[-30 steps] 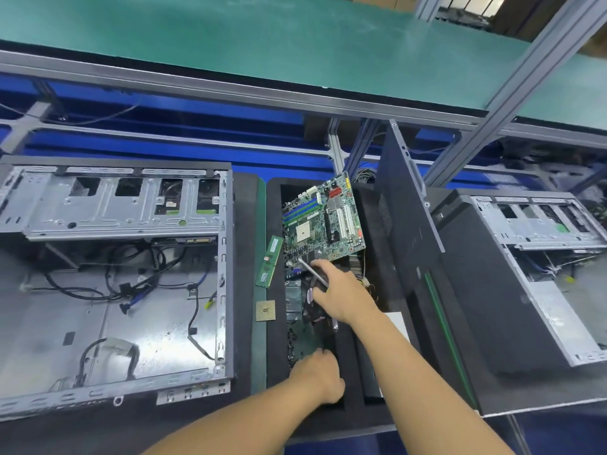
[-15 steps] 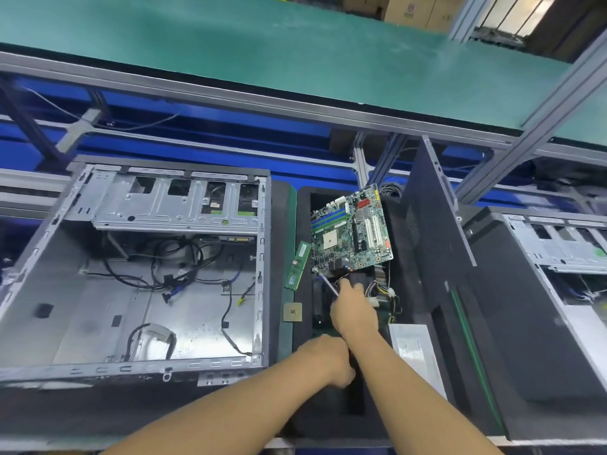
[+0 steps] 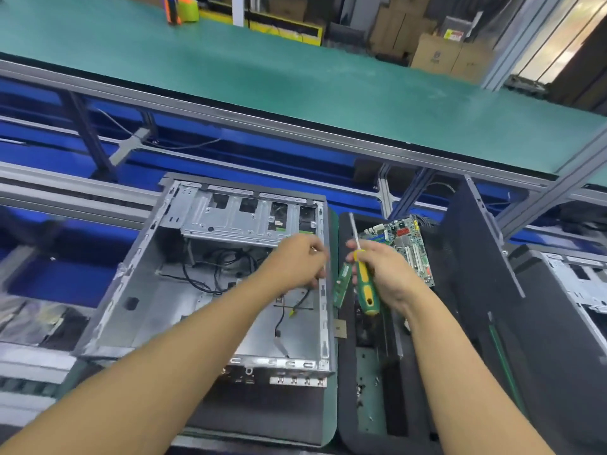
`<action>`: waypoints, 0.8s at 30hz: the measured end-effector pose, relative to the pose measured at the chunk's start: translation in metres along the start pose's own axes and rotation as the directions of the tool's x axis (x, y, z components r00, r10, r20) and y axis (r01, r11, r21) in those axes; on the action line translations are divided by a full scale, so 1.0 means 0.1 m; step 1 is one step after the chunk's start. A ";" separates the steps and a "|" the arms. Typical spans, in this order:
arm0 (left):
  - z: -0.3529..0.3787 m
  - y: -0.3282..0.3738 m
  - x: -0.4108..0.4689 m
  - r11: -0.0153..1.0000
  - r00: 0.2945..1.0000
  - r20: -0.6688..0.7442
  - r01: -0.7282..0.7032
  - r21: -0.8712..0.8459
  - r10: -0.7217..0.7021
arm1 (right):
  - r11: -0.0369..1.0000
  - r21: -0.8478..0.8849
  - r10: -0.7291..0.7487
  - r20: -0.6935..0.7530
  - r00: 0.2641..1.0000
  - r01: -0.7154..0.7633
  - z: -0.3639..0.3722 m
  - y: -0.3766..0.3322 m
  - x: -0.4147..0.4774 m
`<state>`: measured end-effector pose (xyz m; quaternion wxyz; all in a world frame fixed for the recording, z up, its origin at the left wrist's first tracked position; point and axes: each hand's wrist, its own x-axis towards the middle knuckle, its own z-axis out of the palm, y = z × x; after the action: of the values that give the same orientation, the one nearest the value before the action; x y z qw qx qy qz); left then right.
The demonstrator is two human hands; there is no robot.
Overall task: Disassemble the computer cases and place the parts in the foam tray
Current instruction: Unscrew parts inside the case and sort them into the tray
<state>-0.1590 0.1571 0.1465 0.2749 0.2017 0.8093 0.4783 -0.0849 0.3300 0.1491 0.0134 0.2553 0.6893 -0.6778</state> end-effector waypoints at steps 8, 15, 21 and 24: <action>-0.86 -0.77 -0.17 0.779 0.997 0.080 0.037 -0.626 0.016 | 0.994 -0.009 -0.106 0.291 0.951 0.113 1.05 0.04 -0.18; -0.83 -1.40 -0.25 0.657 0.990 -0.036 0.065 -0.751 -0.139 | 0.984 0.178 -0.027 0.306 0.952 -0.029 1.34 0.45 -0.11; -0.85 -1.53 -0.16 0.555 0.960 -0.113 0.051 -0.830 -0.257 | 0.798 0.598 -0.164 0.093 0.982 0.077 1.35 0.62 -0.13; -0.80 -1.52 -0.15 0.631 0.963 -0.117 0.066 -0.773 -0.243 | 0.813 0.563 -0.131 -0.072 0.989 0.148 1.37 0.64 -0.10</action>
<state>-0.2083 0.0249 0.0472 0.2872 -0.0550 0.5711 0.7671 -0.0974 0.1948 0.0825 -0.1231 0.2066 0.4738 -0.8471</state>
